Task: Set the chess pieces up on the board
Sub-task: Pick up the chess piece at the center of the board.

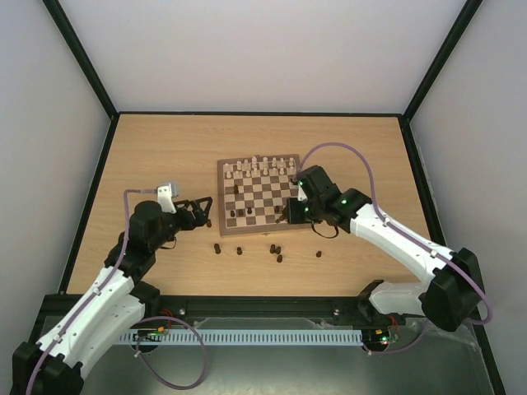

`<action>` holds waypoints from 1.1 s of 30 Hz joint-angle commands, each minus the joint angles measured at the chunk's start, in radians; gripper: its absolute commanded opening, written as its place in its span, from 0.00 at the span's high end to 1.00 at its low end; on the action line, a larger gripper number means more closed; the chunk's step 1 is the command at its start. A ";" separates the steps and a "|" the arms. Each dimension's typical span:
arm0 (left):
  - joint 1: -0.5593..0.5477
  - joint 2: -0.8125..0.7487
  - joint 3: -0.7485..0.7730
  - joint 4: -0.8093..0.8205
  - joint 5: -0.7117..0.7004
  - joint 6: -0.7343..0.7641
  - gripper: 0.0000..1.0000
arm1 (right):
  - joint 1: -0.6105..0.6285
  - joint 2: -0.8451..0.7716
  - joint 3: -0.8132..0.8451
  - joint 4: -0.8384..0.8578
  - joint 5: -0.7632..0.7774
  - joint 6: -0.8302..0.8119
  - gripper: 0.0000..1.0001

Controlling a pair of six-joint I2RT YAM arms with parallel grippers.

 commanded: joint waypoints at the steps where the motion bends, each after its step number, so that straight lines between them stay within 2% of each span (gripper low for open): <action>1: -0.020 -0.059 0.006 0.072 0.162 -0.005 0.00 | 0.008 0.001 0.071 0.043 -0.218 -0.021 0.91; 7: -0.040 -0.209 -0.062 0.172 0.326 -0.083 0.01 | 0.007 0.025 0.096 0.210 -0.494 0.026 0.91; 12: -0.059 -0.291 -0.087 0.205 0.355 -0.108 0.01 | 0.007 0.051 0.107 0.360 -0.653 0.109 0.91; 27: -0.097 -0.222 -0.132 0.357 0.388 -0.147 0.01 | 0.007 0.139 0.162 0.559 -0.777 0.245 0.91; 29: -0.101 -0.217 -0.133 0.372 0.388 -0.150 0.03 | 0.007 0.150 0.156 0.584 -0.790 0.260 0.91; 33: -0.107 -0.195 -0.136 0.394 0.390 -0.153 0.22 | 0.009 0.166 0.150 0.611 -0.802 0.274 0.91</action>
